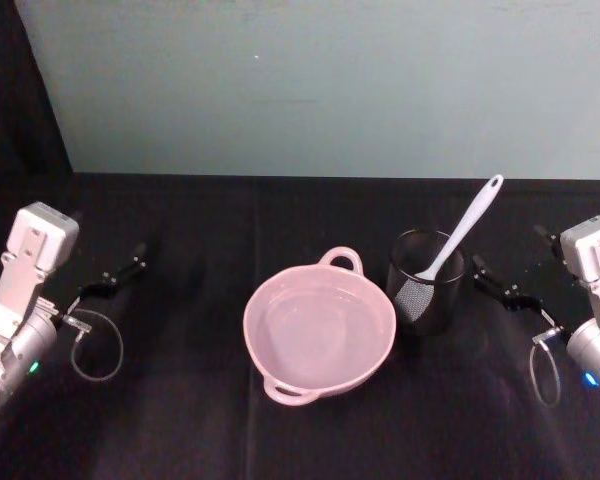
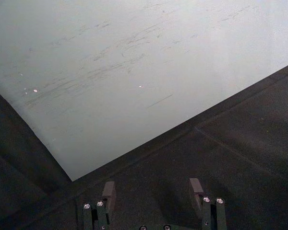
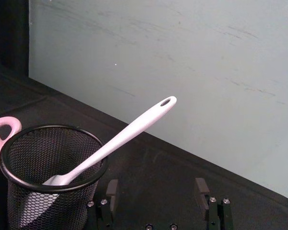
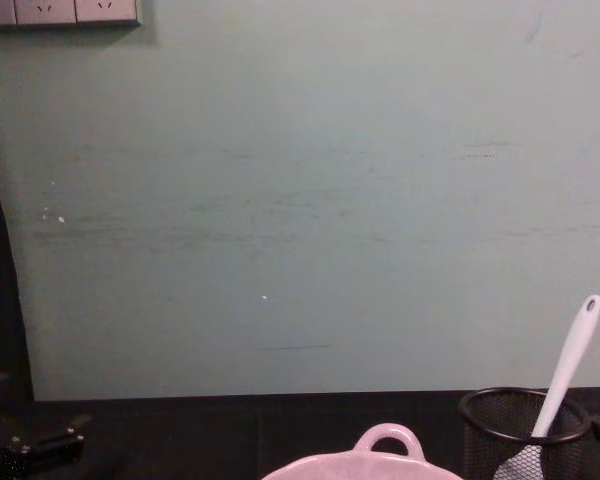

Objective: Use the one hand to pick up the spoon and stir the clear water in the bowl.

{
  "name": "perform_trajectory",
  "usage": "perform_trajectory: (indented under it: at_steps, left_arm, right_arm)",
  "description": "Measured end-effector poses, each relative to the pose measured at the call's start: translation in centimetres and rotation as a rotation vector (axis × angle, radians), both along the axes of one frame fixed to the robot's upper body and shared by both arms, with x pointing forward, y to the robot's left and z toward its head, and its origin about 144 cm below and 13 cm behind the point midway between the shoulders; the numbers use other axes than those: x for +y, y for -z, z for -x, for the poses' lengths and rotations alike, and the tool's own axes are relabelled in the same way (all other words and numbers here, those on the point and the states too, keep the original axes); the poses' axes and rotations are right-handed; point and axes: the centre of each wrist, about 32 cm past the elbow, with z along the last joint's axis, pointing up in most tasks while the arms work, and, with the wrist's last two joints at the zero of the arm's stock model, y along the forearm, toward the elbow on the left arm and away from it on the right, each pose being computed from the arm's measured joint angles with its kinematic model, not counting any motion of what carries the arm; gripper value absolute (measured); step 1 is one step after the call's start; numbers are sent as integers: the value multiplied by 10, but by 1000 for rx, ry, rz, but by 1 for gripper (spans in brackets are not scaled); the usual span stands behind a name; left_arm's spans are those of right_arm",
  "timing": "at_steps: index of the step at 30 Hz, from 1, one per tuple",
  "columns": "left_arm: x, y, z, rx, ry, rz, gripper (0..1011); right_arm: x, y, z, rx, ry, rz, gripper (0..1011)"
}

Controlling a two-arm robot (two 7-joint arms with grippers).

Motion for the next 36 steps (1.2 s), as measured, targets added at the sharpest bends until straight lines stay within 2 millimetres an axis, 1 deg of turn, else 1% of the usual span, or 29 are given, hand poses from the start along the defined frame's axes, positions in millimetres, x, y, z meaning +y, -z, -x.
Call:
perform_trajectory:
  at_steps: [36]
  left_arm:
    - [0,0,0,0,0,0,1005]
  right_arm:
    - [0,0,0,0,0,0,1003]
